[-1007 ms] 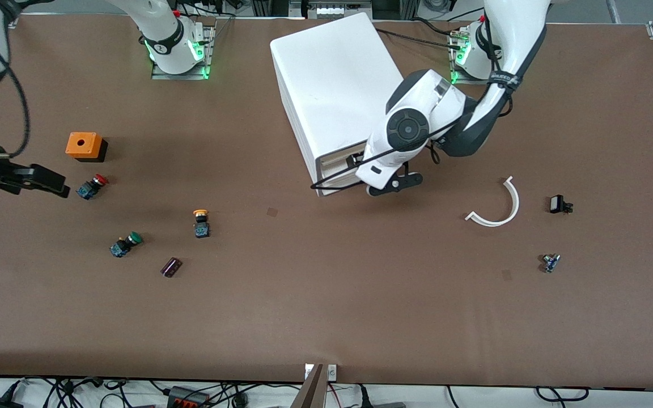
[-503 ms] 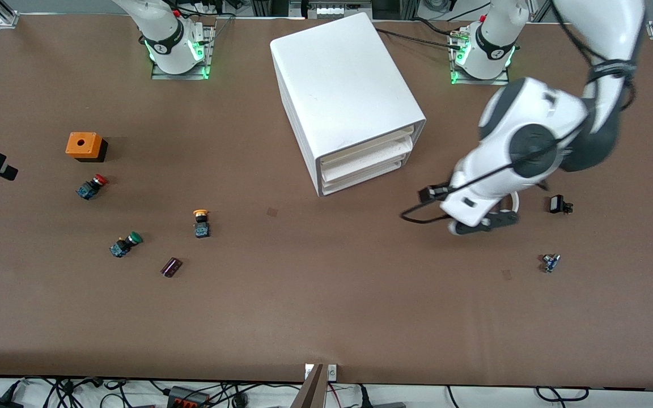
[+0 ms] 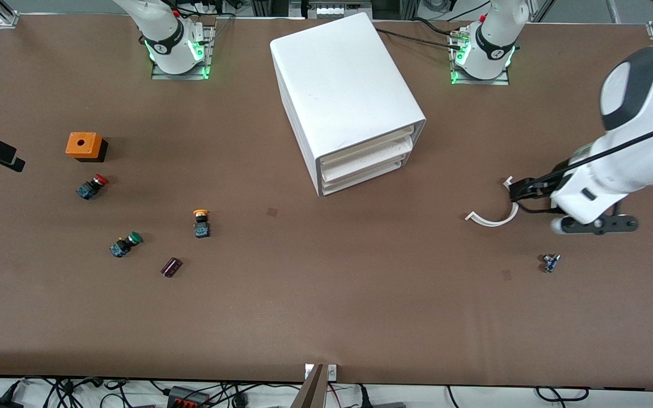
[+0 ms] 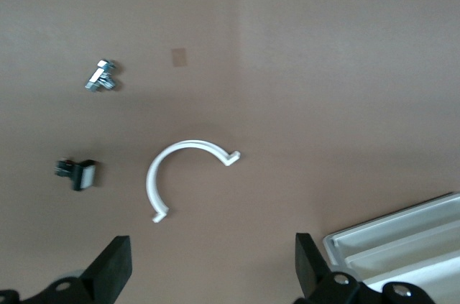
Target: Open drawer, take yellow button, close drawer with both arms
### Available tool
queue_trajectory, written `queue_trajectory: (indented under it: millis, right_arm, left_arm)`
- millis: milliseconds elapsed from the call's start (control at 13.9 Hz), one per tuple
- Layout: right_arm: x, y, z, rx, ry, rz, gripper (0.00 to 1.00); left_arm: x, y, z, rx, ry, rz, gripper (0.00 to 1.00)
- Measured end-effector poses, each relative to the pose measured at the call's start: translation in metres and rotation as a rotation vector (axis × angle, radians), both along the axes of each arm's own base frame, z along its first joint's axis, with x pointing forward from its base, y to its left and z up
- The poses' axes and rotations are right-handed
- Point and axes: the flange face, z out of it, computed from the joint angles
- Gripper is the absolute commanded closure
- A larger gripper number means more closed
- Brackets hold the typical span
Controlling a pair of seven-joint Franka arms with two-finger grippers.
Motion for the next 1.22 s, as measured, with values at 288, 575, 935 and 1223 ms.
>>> queue_trajectory:
  millis: [288, 575, 935, 1223]
  right_arm:
    - [-0.014, 0.002, -0.012, -0.016, 0.013, 0.026, 0.00]
    - [-0.023, 0.004, -0.016, -0.019, 0.006, 0.034, 0.00]
    - [-0.035, 0.004, -0.021, -0.016, 0.000, 0.037, 0.00]
    - [-0.036, 0.004, -0.019, -0.016, -0.005, 0.037, 0.00]
  left_arm:
    - [-0.034, 0.046, 0.042, 0.060, -0.036, -0.085, 0.00]
    - [-0.077, 0.040, 0.066, 0.040, -0.088, -0.090, 0.00]
    - [-0.080, 0.041, 0.050, 0.024, -0.090, -0.116, 0.00]
    - [-0.080, 0.041, 0.050, 0.024, -0.090, -0.117, 0.00]
